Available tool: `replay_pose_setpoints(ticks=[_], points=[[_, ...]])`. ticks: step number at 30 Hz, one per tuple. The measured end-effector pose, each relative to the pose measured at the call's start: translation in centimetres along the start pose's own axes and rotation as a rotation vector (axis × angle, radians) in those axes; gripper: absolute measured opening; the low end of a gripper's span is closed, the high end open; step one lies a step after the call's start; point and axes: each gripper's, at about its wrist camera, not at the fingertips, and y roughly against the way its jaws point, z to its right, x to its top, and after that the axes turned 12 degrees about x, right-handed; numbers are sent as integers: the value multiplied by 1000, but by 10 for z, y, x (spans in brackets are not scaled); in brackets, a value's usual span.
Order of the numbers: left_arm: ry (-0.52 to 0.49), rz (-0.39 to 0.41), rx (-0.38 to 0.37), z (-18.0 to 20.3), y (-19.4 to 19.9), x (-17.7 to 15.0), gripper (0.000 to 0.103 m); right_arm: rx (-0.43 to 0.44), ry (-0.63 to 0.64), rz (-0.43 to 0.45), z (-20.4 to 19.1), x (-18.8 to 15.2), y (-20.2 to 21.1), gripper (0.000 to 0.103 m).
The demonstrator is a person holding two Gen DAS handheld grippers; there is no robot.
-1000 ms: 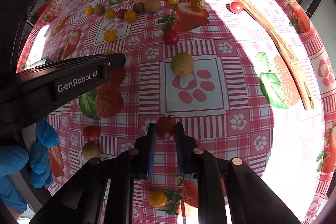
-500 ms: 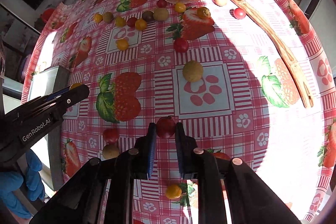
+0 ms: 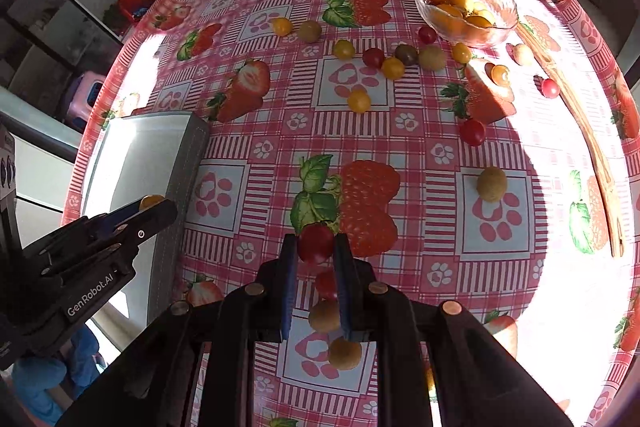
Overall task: Organize fruits
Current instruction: 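Carry both tomatoes over the white tray and open both tools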
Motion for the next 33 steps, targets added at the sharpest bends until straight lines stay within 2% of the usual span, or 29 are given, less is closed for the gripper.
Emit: replay_pose_setpoints(ticks=[13,19,29,33], points=[[173,-25,103,-102,2,-33,26,92,158,-88,-99,19,-52,20],[232,-54,149,-135,-7,-52,26,127,223,-151,-138,20,-86,20],[243,-117,207,-147,-36,-69,26,93,247,-223,-153,16,-128,20],[216,-109,228,-144,-37,-71,26,71,251,-239,-151,16,-136,22]])
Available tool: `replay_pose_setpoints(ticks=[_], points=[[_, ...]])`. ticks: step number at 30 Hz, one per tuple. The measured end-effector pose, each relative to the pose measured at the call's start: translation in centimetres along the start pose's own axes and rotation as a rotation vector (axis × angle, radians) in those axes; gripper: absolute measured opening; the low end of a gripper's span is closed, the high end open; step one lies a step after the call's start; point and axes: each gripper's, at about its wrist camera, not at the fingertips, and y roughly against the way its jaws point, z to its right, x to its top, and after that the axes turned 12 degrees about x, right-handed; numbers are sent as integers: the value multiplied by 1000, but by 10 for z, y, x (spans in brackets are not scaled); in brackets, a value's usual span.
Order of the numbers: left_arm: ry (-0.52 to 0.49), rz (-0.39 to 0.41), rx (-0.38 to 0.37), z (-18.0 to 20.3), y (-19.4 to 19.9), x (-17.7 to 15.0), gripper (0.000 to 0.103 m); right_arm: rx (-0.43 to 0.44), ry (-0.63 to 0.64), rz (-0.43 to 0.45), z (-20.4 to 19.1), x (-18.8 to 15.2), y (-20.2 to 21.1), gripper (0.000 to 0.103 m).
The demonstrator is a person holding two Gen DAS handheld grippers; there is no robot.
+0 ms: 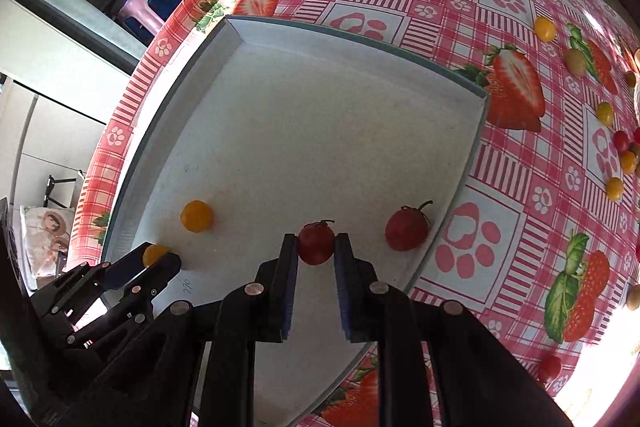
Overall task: Organize fruits
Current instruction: 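Carry both tomatoes over the white tray and open both tools, then grasp a red tomato with the left tool while the right tool grasps a yellow tomato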
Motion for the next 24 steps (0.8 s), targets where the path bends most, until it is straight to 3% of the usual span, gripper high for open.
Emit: replay_pose_setpoints(ticks=[2,3,4,5,9,11,16,24], points=[[-16,6,16,1,0,1,29,-12,-1,-7,0,0,-3,22],[-21,9,33,1,0,1,49,-14,-3,-11,0,0,-5,22],[-21,11,46,0,1,1,79,-12,-9,-17,2,0,-8,22],[-14,24,53,0,2,1,86,-7,-17,-22,3,0,-9,22],[-36,20,58,2,2,0,86,7,-19,-22,3,0,-10,32],[-47,4,54,3,-1,-1,86,15,-17,-20,2,-2,-11,56],[-68,2,50,7,3,-1,86,89,-14,15,-2,-1,2,80],[-125,24,39,32,20,4,86,97,-57,114,12,-3,45,80]])
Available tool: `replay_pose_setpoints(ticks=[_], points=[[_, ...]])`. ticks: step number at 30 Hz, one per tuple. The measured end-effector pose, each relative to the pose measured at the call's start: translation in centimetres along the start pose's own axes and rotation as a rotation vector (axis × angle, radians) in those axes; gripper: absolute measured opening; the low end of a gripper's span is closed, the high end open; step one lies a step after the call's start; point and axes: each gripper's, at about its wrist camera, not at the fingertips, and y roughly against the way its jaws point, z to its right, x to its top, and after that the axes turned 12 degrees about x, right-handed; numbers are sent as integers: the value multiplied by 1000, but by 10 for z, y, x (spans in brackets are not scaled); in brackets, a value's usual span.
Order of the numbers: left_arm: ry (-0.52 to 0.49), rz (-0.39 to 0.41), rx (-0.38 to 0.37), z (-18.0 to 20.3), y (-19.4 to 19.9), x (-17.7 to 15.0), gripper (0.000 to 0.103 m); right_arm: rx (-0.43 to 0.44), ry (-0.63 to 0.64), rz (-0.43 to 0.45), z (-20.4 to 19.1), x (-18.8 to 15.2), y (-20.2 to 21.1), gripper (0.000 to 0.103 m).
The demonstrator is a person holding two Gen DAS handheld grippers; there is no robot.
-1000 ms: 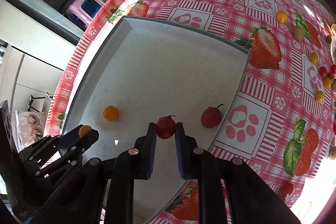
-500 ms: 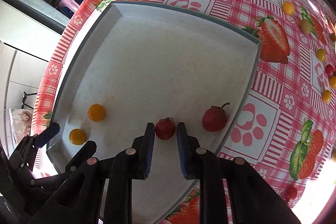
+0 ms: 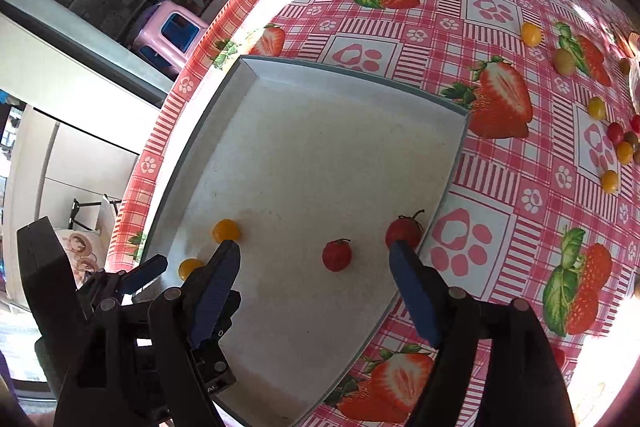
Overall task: Organize fruits
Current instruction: 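Grasp a red tomato with the left tool while the right tool grasps a yellow tomato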
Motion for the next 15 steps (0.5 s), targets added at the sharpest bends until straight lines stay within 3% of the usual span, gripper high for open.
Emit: replay_pose_setpoints(ticks=[7,15], points=[[-96,102,6,40,36,10,86,-70,-123,95,48,-21,56,80],[-260,163,-82,114,72,12,86,-177,-266,141,111,-74,113,80]])
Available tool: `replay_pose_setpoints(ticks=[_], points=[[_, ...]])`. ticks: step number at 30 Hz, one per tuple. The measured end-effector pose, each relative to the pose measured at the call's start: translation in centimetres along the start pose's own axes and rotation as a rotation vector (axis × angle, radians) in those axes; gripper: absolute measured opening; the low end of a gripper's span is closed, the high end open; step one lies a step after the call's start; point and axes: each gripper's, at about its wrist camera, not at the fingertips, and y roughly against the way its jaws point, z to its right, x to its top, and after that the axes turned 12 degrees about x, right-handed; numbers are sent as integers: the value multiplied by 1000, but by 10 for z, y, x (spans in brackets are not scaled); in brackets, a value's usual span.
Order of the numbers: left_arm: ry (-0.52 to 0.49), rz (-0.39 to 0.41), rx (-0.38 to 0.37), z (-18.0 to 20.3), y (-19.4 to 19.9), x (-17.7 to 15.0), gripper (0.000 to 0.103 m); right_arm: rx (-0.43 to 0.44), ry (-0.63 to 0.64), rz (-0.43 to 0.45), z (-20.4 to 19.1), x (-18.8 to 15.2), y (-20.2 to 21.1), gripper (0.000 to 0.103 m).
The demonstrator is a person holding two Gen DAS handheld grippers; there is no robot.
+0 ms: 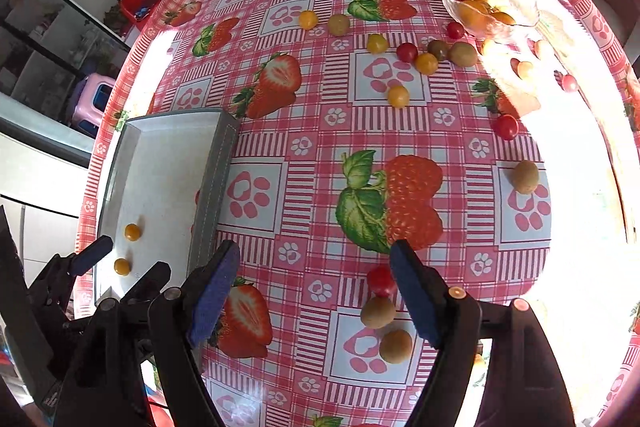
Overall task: Organize fruits
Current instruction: 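Grasp a red tomato with the left tool while the right tool grasps a yellow tomato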
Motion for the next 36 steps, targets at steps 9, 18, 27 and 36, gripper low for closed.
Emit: replay_pose_setpoints(ticks=[9,18,27,36], points=[[-75,-43,-147,81,-1,19,86,-119,-108,-25,73,-47,24,80],[-101,-119,-163,125,-24,27,86,-129,-141,-61,98,-79,21,80],[-146,-150,-177,152,-31,28,79,-132,-78,-74,94,-84,9,80],[-210,-131,-147,167,-25,23,65,-176,26,-92,76,-82,-4,63]])
